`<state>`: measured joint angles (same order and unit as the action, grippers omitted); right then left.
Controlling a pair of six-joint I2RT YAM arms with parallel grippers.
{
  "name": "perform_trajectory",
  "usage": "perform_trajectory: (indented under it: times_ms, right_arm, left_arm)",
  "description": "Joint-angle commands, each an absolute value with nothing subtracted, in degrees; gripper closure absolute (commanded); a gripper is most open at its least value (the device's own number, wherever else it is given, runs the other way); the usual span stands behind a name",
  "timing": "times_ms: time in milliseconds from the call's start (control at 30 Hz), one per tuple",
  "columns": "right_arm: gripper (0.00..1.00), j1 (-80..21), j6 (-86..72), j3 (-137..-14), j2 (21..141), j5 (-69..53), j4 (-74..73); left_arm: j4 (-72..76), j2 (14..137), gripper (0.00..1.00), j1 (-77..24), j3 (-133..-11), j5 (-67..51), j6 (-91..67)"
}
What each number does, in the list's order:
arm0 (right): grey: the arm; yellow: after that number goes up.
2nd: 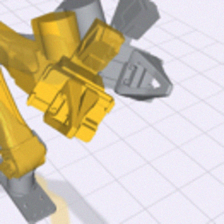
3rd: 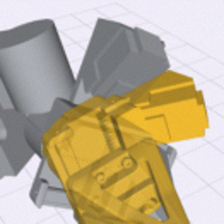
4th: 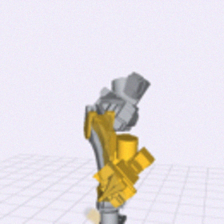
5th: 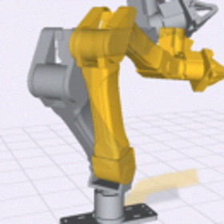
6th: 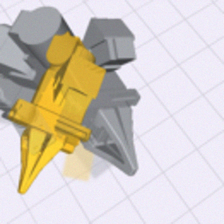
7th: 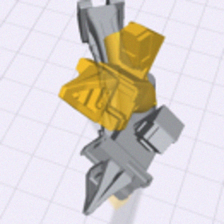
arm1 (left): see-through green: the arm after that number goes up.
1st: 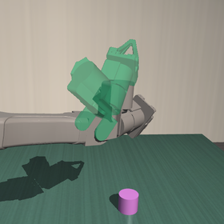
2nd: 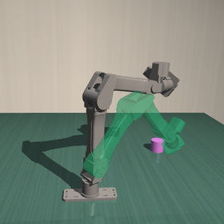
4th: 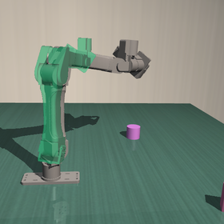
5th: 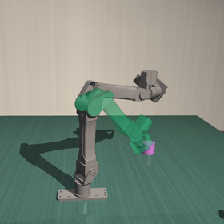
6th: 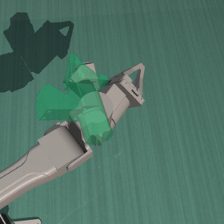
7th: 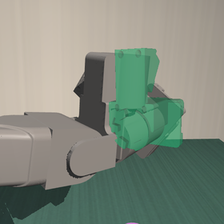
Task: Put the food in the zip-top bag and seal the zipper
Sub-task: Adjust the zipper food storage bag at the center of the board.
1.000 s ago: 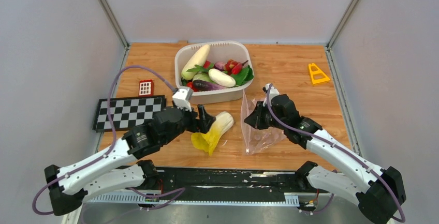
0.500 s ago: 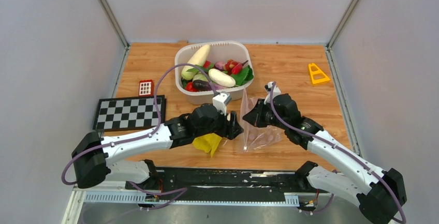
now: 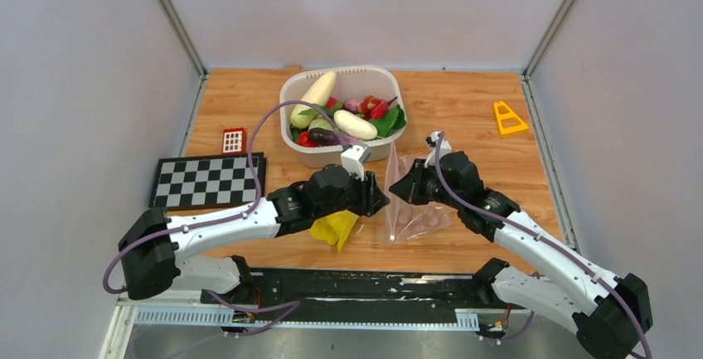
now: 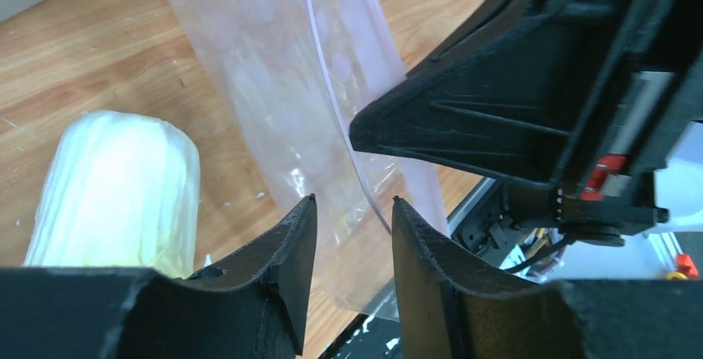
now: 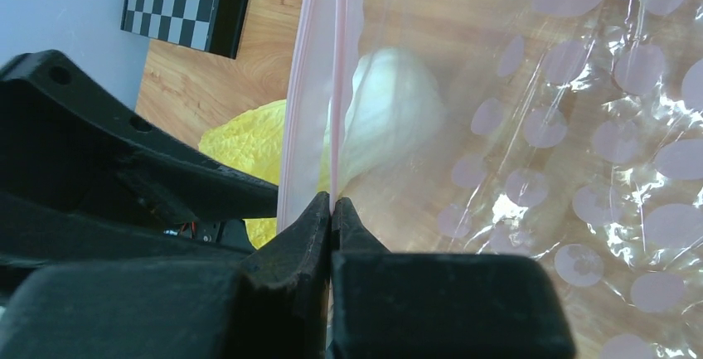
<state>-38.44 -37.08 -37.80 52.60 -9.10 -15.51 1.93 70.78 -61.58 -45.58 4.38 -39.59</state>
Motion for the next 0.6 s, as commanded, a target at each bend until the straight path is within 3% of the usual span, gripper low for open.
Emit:
perform_trajectory:
  times_ms: [0,100,133,300,567]
  right_arm:
    - [1.00,-38.4,-37.7,-38.4,51.2,-9.7,-13.4]
    - [1.00,-38.4,-37.2,-38.9,51.1,-9.3,-14.4]
    - [1.00,-38.4,-36.9,-39.3,51.0,-9.1,-15.0]
    - [1.00,-38.7,-32.7,-43.5,51.3,-4.5,-24.3]
    - [1.00,-39.6,-24.2,-58.6,53.5,11.2,-53.5]
  left_arm:
    - [3.2,73.4,0.55,-61.6,-48.8,6.3,-39.7]
    - [3.3,74.8,0.55,-61.6,-50.1,6.3,-39.2]
    - [3.4,75.2,0.60,-61.6,-50.3,6.4,-39.1]
    - [-0.6,76.3,0.98,-61.7,-51.9,9.7,-37.7]
    - [-11.4,75.2,1.00,-61.5,-54.7,21.2,-36.5]
